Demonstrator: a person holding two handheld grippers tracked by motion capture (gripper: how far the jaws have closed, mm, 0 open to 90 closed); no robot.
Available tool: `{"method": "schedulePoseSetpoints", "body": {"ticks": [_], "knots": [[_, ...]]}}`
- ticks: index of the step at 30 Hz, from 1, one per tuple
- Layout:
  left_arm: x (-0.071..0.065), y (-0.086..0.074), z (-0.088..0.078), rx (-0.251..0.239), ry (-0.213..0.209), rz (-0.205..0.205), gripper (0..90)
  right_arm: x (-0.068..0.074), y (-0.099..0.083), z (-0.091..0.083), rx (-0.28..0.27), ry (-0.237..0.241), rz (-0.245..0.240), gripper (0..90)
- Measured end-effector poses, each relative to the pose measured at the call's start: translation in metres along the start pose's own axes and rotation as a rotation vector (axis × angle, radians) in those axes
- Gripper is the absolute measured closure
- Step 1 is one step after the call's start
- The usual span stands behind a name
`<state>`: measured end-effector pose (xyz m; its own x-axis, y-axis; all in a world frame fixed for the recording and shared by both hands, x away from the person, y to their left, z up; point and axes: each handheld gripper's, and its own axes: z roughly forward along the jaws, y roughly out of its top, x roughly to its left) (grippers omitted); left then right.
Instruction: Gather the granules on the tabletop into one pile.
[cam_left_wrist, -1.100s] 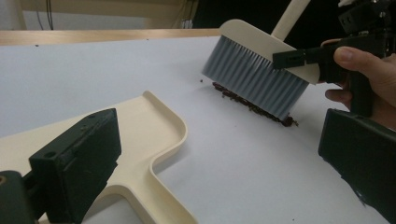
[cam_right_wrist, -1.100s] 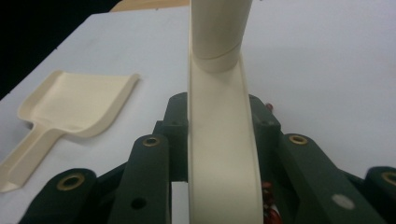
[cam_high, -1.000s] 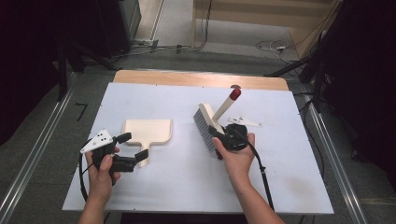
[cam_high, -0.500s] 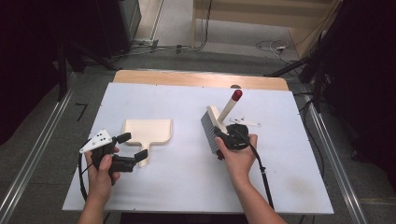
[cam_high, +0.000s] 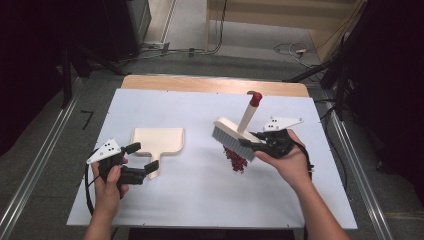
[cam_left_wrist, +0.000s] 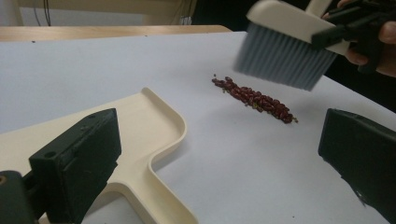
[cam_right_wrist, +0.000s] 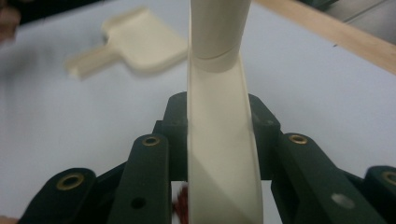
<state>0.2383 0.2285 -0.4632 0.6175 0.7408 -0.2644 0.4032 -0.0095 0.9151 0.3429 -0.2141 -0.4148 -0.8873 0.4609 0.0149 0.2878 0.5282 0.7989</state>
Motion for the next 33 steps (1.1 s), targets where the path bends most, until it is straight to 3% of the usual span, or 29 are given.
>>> {"method": "schedulePoseSetpoints", "body": {"ticks": [2, 5, 8, 13, 22, 33], "knots": [[-0.001, 0.0, 0.001, 0.001, -0.001, 0.0, 0.0, -0.001, -0.01, -0.005, 0.044, 0.069, -0.072, 65.3], [-0.001, 0.0, 0.002, 0.006, 0.0, 0.0, 0.0, 0.002, -0.028, -0.005, 0.072, 0.18, -0.13, 65.3], [-0.001, 0.0, 0.003, 0.01, 0.001, 0.001, 0.0, 0.001, -0.041, 0.003, 0.088, 0.248, -0.153, 65.3], [-0.001, -0.001, 0.002, 0.013, 0.003, 0.002, 0.0, -0.014, -0.044, 0.016, 0.066, 0.203, -0.154, 65.3], [0.001, -0.001, 0.002, 0.008, 0.0, -0.002, 0.0, -0.036, -0.034, 0.039, 0.067, 0.193, -0.154, 65.2], [0.0, -0.001, 0.002, 0.013, -0.001, -0.001, 0.0, -0.053, -0.022, 0.051, 0.06, 0.164, -0.129, 65.3]]}}
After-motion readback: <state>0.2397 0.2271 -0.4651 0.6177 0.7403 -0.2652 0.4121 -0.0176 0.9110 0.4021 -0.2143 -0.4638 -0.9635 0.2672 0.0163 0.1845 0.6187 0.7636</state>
